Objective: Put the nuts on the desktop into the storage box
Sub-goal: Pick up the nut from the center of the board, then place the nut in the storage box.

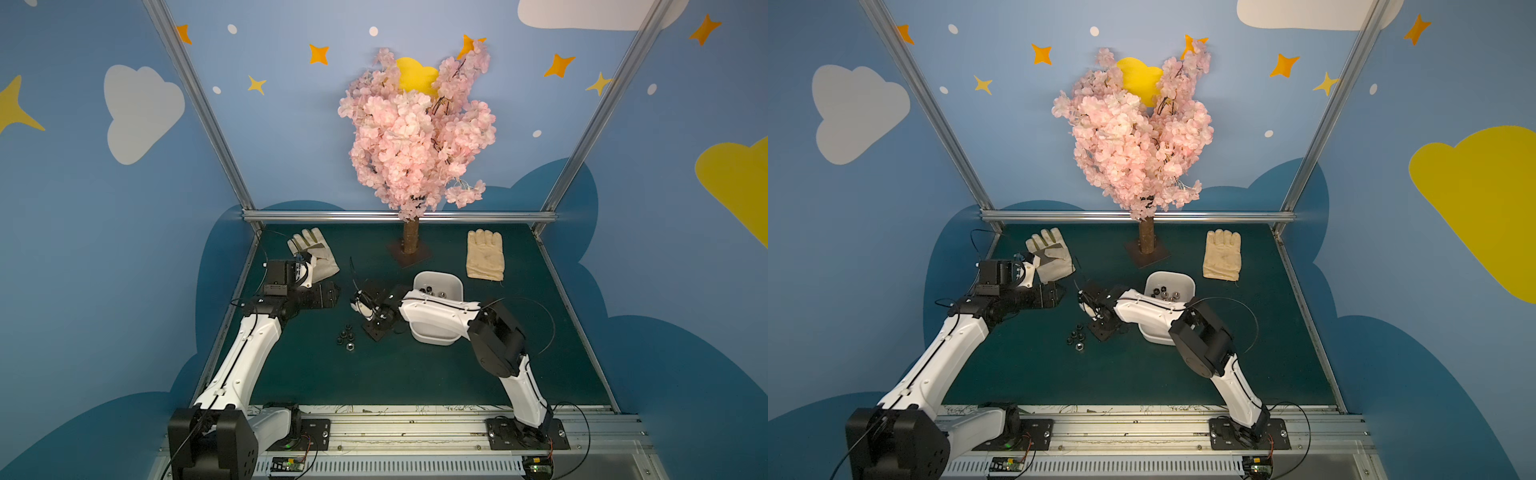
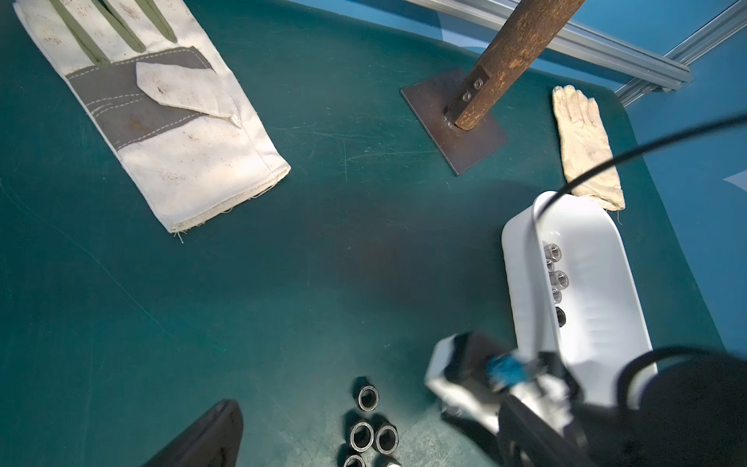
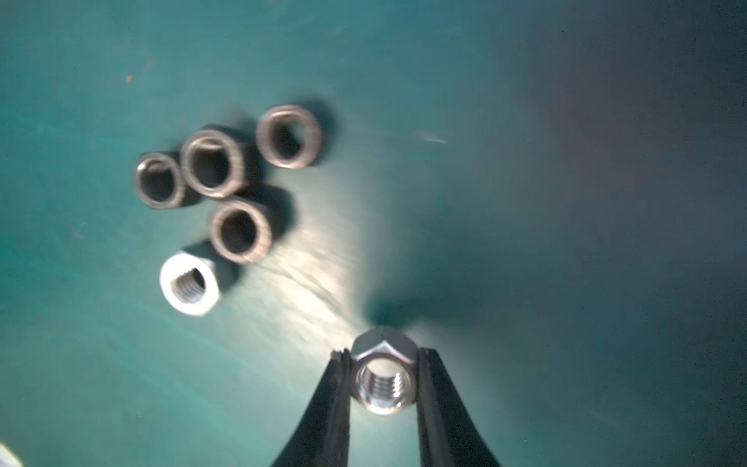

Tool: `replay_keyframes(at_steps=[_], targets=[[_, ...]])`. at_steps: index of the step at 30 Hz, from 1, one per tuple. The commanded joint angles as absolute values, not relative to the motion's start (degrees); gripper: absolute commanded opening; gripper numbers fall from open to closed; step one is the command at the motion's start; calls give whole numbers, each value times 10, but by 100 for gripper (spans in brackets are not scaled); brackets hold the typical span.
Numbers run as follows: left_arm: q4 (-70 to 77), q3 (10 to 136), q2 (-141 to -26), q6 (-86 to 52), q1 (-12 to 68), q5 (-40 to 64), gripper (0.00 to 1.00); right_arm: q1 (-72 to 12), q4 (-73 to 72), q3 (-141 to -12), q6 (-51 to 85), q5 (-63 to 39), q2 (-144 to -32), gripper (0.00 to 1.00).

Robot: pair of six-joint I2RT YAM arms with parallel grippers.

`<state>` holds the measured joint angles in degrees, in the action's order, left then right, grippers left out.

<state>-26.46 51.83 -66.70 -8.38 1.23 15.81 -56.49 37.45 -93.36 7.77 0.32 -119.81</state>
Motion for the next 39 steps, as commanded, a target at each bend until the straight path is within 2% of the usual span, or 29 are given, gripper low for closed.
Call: replay_keyframes(at_steps=[1, 11, 20, 32, 39], targets=[[-261, 514, -655, -84, 11, 158, 100, -516, 334, -906, 101, 27, -1100, 20], [-259, 513, -657, -86, 11, 158, 100, -392, 369, -810, 92, 39, -1026, 20], [-259, 512, -663, -87, 11, 161, 100, -377, 348, -744, 104, 29, -1030, 20], [-259, 513, -662, -87, 11, 157, 100, -375, 342, -741, 99, 22, -1090, 20], [-259, 514, -663, -87, 11, 159, 100, -370, 342, -724, 98, 29, -1086, 20]])
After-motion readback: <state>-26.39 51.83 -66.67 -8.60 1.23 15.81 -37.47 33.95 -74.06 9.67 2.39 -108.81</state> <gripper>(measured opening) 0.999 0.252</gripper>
